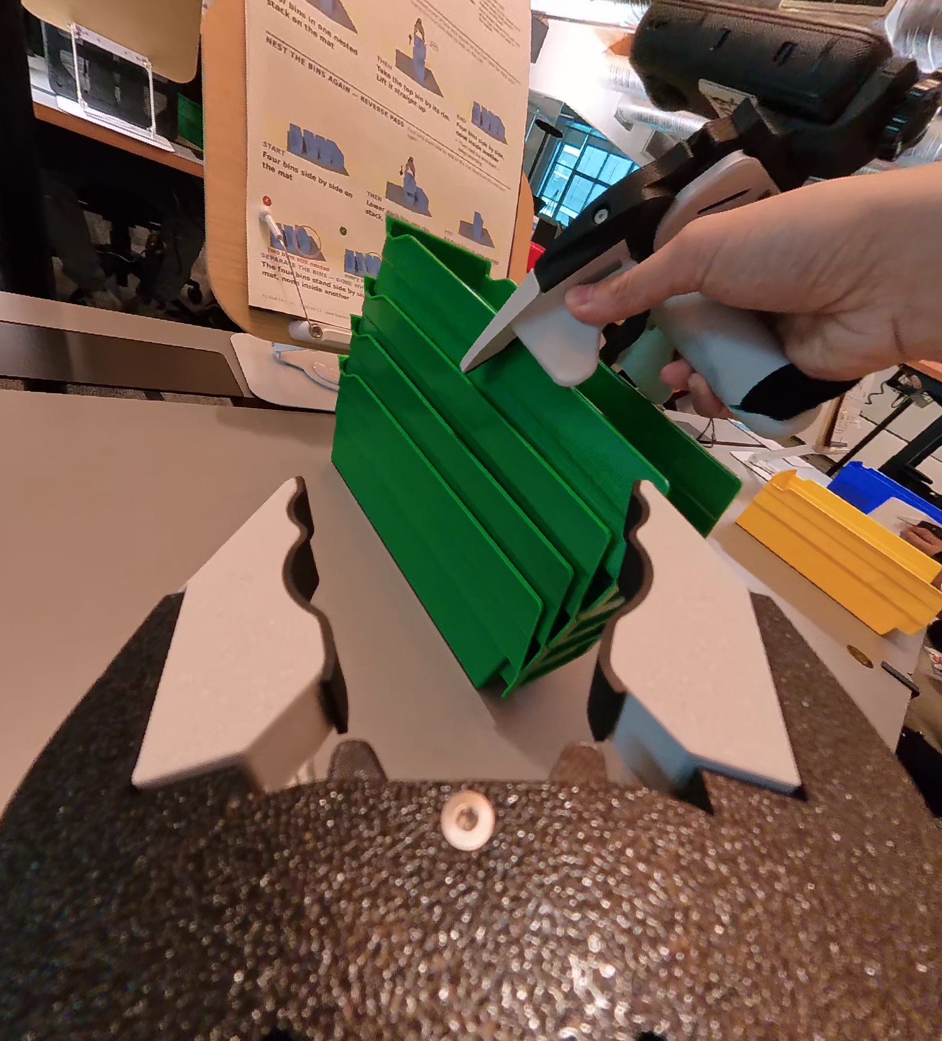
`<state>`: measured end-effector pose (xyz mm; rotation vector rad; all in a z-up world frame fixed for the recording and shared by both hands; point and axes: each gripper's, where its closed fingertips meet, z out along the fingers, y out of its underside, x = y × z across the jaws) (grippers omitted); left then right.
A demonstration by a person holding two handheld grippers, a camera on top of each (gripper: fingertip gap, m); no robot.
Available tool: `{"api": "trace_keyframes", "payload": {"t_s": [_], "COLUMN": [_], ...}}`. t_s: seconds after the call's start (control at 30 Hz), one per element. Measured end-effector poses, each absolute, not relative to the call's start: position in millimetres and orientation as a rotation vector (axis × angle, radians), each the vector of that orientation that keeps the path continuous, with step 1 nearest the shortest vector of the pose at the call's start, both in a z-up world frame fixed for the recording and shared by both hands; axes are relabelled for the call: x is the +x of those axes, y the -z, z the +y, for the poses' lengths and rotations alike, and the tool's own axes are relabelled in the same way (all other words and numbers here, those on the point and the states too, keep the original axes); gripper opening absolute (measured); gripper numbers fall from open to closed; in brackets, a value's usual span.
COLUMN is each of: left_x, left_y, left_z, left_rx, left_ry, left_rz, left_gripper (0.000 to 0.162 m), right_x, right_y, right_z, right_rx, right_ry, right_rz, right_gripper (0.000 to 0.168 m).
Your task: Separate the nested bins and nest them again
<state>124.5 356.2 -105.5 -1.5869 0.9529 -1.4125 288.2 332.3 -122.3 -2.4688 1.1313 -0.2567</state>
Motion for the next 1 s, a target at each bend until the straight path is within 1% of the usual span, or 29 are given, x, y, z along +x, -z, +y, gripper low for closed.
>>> {"api": "trace_keyframes", "payload": {"t_s": [0.17,0.43,0.53,0.6,0.67,0.77,0.83,0.93,1.0], "left_x": [123.1,123.4,123.2,122.6,122.0,121.1,121.1,122.8,124.5], "left_y": [107.0,105.3,105.6,105.8,106.9,110.8,115.0,121.9,127.7], "left_z": [360.8,358.9,357.9,359.2,361.5,366.8,369.8,372.5,373.6], "left_rx": [-1.601,-1.594,-1.592,-1.592,-1.597,-1.612,-1.622,-1.639,-1.653], "left_ry": [1.438,1.446,1.429,1.427,1.431,1.425,1.413,1.401,1.385], "left_rz": [0.933,0.942,0.957,0.955,0.946,0.938,0.944,0.957,0.975], "left_gripper": [0.109,0.109,0.109,0.109,0.109,0.109,0.110,0.111,0.112], "right_x": [289.4,289.6,285.0,280.3,282.6,281.2,283.0,286.3,298.8], "right_y": [129.9,138.2,141.5,138.6,126.5,102.9,80.1,43.6,23.0], "right_z": [335.0,337.5,337.2,340.0,345.3,352.8,359.3,365.8,360.3], "right_rx": [-2.507,-2.596,-2.674,-2.701,-2.664,-2.615,-2.538,-2.382,-2.280], "right_ry": [0.249,0.222,0.227,0.187,0.169,0.088,0.047,0.019,0.097], "right_rz": [1.140,1.120,1.019,0.949,0.886,0.783,0.696,0.556,0.471], "right_gripper": [0.115,0.125,0.134,0.144,0.138,0.132,0.121,0.117,0.115]}}
